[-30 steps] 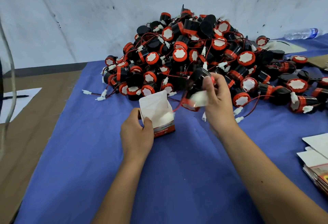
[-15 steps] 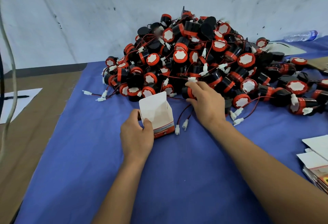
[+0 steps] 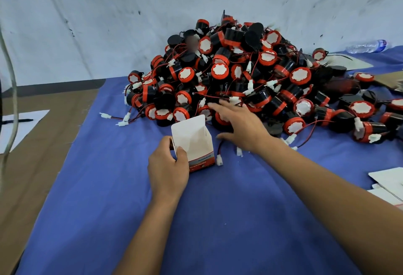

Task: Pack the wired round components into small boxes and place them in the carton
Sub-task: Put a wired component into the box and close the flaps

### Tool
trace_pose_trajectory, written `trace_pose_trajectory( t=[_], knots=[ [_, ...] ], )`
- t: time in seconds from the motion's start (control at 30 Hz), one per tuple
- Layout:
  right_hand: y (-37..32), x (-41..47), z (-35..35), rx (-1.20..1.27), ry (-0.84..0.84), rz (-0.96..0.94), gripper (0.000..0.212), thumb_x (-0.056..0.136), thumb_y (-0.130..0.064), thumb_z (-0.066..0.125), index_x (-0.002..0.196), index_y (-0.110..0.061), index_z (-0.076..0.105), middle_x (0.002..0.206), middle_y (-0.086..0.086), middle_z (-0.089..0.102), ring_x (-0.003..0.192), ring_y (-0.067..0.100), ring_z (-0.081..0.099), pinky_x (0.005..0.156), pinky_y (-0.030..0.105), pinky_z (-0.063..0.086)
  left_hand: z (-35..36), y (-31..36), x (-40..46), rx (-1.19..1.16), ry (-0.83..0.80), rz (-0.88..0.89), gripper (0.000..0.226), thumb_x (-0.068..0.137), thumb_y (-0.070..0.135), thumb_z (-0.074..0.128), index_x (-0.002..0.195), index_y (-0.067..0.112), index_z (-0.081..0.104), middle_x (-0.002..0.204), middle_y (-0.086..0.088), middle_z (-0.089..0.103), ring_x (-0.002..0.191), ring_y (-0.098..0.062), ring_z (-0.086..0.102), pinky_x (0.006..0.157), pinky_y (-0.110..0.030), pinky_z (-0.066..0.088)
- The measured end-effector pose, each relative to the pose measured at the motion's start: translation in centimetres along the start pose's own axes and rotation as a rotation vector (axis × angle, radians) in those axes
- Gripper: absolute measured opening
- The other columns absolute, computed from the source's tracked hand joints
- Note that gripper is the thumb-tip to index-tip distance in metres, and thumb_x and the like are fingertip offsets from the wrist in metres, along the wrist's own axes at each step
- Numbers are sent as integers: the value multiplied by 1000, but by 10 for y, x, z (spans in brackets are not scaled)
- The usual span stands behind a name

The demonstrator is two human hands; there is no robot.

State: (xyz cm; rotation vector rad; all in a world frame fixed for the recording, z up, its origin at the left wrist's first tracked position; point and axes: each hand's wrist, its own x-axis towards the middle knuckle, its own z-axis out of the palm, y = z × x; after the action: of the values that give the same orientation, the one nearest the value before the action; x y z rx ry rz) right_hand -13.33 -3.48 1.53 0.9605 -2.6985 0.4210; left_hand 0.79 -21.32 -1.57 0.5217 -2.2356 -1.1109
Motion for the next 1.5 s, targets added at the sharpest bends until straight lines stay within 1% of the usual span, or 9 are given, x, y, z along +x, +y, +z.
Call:
trace_pose_trajectory(
  t=[0.17, 0.37, 0.57, 0.63, 0.8, 0.97, 1.1, 1.33, 1.5],
  knots=[
    [16, -30, -20, 58, 352, 312, 45, 96, -28, 66, 139, -18, 58, 135, 10, 60, 134, 33, 42, 109, 44, 43, 4, 1, -2, -66, -53, 29, 6, 101, 20, 57, 101, 21, 63, 95, 13, 70, 87, -7, 67, 64, -40, 57],
    [29, -56, -25, -108, -101, 496, 47, 87, -47, 74, 128, -26, 61, 123, 11, 50, 118, 38, 38, 96, 42, 40, 4, 2, -4, -131, -123, 77, 6, 99, 29, 57, 100, 29, 63, 95, 19, 70, 89, 6, 64, 57, -30, 55],
    [21, -63, -39, 334, 434, 481, 34, 77, -25, 78, 100, -19, 53, 100, 3, 59, 94, 28, 54, 77, 36, 44, 2, 5, -5, -152, -208, 78, 9, 86, 35, 54, 92, 38, 61, 94, 30, 68, 86, 2, 66, 57, -34, 57],
    [5, -60, -51, 858, 583, 480, 21, 86, -31, 68, 101, -21, 58, 95, -2, 70, 84, 21, 64, 63, 31, 51, 1, 5, -5, -148, -211, 71, 15, 83, 32, 53, 94, 34, 64, 92, 25, 70, 86, -1, 66, 61, -39, 57],
    [-33, -69, -70, 1939, 56, 376, 64, 98, -66, 48, 115, -10, 73, 125, 19, 70, 71, 22, 60, 42, 20, 42, -1, 6, -6, -160, -193, 80, 20, 82, 31, 52, 96, 28, 66, 90, 17, 71, 85, -6, 65, 63, -45, 57],
    [-54, -72, -68, 1763, -27, 47, 51, 87, -22, 69, 129, 1, 53, 123, 21, 64, 90, 26, 63, 46, 21, 41, 0, 3, -4, -154, -185, 85, 22, 84, 32, 52, 99, 27, 68, 89, 14, 71, 84, -9, 65, 64, -39, 57],
    [-76, -63, -72, 1894, -146, 21, 39, 99, -35, 49, 115, 0, 58, 116, 20, 67, 65, 18, 52, 35, 17, 28, 1, 1, -3, -171, -174, 103, 12, 85, 26, 55, 84, 33, 64, 74, 18, 66, 69, -7, 59, 50, -17, 40],
    [-105, -57, -55, 1678, -84, 117, 54, 97, -41, 50, 122, 4, 63, 97, 28, 69, 72, 27, 64, 45, 27, 28, 1, 2, -3, -199, -178, 146, 22, 85, 46, 56, 94, 28, 67, 76, 8, 67, 67, -12, 60, 58, -30, 48],
    [-118, -50, -52, 1970, -125, 266, 64, 100, -59, 41, 134, -8, 61, 101, 14, 70, 84, 24, 70, 76, 41, 62, -3, 2, -3, -150, -172, 179, 21, 87, 26, 57, 74, 41, 56, 74, 21, 63, 65, -10, 57, 55, -21, 42]
  ],
)
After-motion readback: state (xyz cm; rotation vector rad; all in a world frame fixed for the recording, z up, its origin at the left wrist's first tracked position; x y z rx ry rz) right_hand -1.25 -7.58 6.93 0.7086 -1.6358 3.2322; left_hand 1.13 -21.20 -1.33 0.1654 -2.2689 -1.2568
